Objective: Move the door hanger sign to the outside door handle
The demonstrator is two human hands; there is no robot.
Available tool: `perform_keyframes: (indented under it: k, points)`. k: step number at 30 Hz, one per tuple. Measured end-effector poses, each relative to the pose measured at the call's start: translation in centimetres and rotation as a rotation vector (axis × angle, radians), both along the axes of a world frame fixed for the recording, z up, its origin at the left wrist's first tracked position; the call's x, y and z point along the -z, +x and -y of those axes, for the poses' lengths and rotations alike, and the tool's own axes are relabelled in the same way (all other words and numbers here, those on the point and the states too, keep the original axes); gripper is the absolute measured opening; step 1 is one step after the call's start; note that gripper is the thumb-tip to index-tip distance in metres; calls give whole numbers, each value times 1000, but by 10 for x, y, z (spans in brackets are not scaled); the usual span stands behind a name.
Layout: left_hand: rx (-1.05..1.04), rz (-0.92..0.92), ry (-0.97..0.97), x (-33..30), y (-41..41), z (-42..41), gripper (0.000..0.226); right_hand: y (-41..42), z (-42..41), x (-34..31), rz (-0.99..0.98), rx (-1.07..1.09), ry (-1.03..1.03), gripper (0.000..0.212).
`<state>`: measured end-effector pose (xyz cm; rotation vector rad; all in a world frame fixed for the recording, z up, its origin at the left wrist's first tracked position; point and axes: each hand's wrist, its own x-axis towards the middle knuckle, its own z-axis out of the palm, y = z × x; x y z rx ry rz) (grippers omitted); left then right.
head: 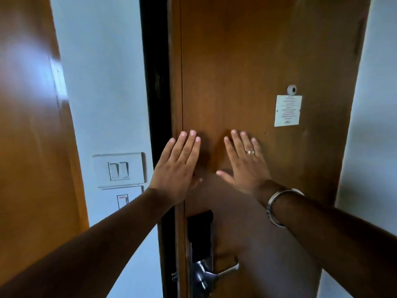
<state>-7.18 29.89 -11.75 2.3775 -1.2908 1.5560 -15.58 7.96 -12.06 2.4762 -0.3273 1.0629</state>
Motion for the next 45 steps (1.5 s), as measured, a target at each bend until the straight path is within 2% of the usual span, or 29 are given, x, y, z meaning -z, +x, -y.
perform_keyframes:
  k: [4,10,16,22,26,31,37,39,42,45]
  points:
    - [-165,-62,53,6,38,33,111,44,26,0,-36,-49,41,102]
    - [-316,-179,-38,14,84,75,122,108,53,5,-38,-172,76,109]
    - [-365,-335,-73,13,122,98,132,154,64,10,-22,-229,95,105]
    - [-337,-566,-128,15,160,125,127,194,72,8,-54,-215,137,104]
    - [-331,-557,-141,18,177,128,127,204,74,7,-72,-203,150,103]
    - [-341,-529,-159,24,202,136,140,215,77,6,-94,-201,166,102]
    - [-319,-474,-154,29,215,138,137,214,76,4,-89,-179,168,101]
    - [-343,-480,-164,28,213,139,134,212,74,2,-97,-172,199,101]
    - [-318,-490,-193,27,198,134,117,199,69,0,-73,-171,165,96]
    - [-299,-429,-224,27,179,133,106,184,73,-3,46,-175,182,94]
